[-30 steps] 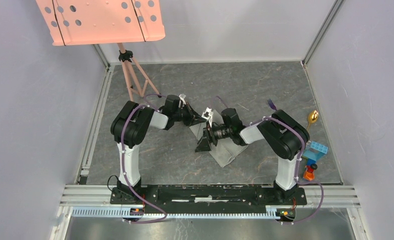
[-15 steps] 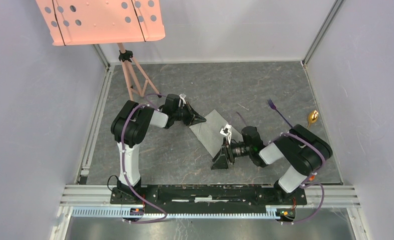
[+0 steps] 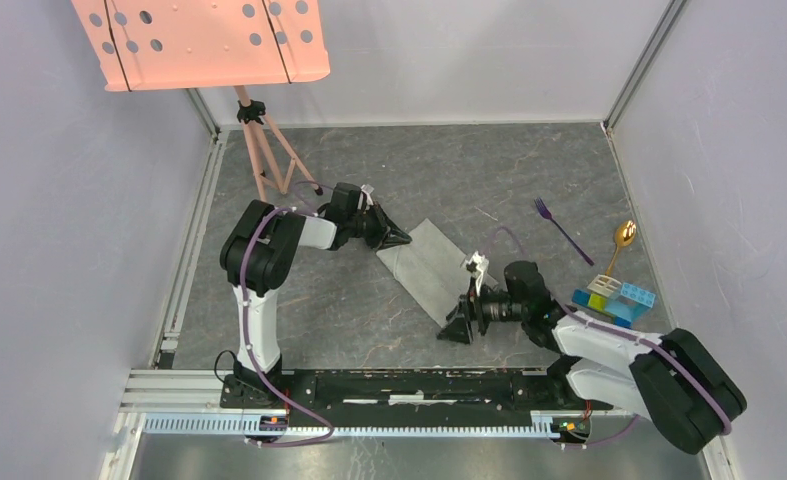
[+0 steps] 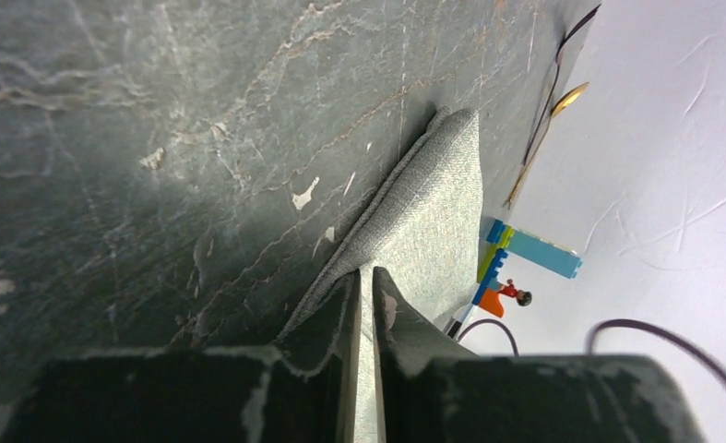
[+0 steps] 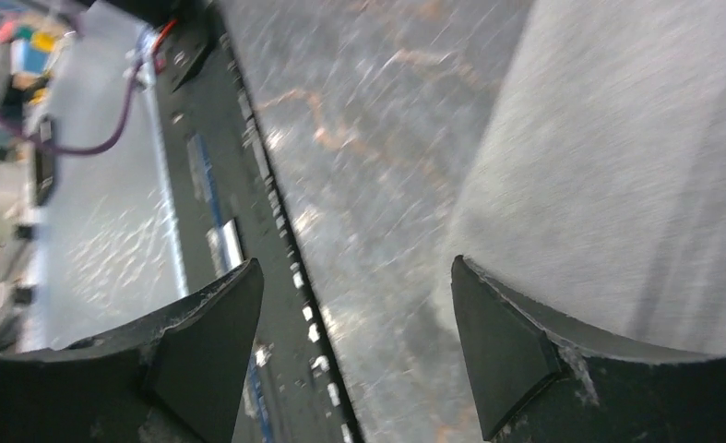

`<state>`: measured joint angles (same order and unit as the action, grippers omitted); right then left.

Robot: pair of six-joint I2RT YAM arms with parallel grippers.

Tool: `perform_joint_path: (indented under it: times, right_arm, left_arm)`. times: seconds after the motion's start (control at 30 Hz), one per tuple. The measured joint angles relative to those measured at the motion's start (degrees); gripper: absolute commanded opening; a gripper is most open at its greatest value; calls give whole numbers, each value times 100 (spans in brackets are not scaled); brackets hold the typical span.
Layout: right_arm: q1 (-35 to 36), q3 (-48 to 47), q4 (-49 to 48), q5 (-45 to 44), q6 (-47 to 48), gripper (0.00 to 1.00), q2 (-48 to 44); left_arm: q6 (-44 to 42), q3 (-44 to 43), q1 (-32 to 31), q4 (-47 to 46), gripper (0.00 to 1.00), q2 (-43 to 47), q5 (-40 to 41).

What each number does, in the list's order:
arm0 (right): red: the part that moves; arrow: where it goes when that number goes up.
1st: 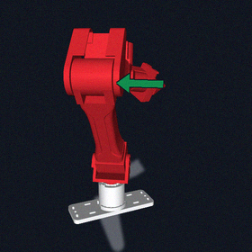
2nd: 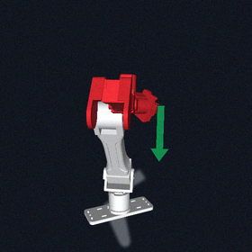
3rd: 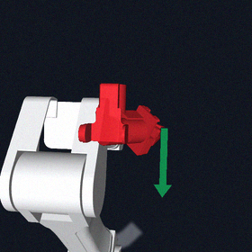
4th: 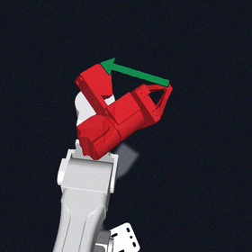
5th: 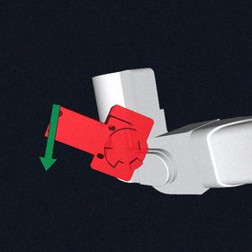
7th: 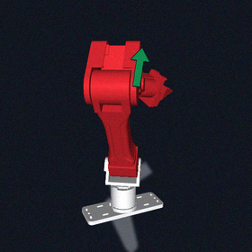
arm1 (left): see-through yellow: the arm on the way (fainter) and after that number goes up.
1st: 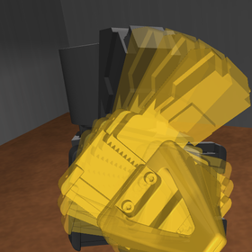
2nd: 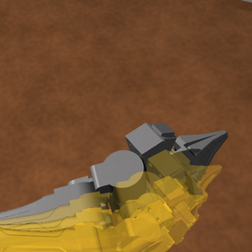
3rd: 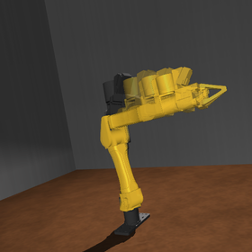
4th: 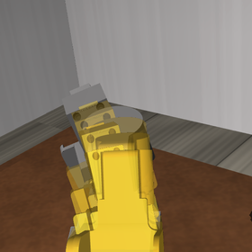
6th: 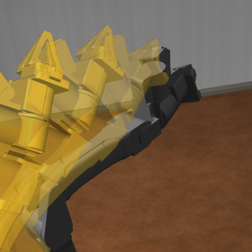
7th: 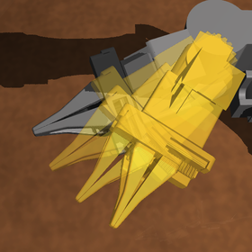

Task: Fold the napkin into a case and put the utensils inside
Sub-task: Smooth out the 2/3-rectangle-folded napkin at the center of the board, then rotate the 2/3-rectangle-folded napkin from the center of the board.

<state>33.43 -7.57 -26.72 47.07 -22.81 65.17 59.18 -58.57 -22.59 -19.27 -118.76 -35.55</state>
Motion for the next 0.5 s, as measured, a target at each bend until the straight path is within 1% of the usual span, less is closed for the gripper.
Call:
perform_joint_path:
  times: [0.1, 0.17, 0.27, 0.37, 0.5]
  right_arm:
    - [-166, -756, 1078, -586, 424, 70, -227]
    - [-273, -1314, 1532, -916, 629, 66, -13]
    - [-330, -1978, 1912, -1366, 817, 61, 501]
    - [-330, -2459, 2225, -1801, 973, 54, 1029]
    - [-328, -2625, 2385, -2190, 992, 44, 1434]
  left_arm:
    - [-184, -109, -2, 420, 43, 151, 20]
    - [-321, -192, -17, 809, 51, 326, 87]
    - [-542, -407, -39, 1443, 61, 640, 122]
    - [-774, -697, -44, 2037, 66, 1075, 140]
    - [-1062, -909, -44, 2612, 69, 1851, 245]
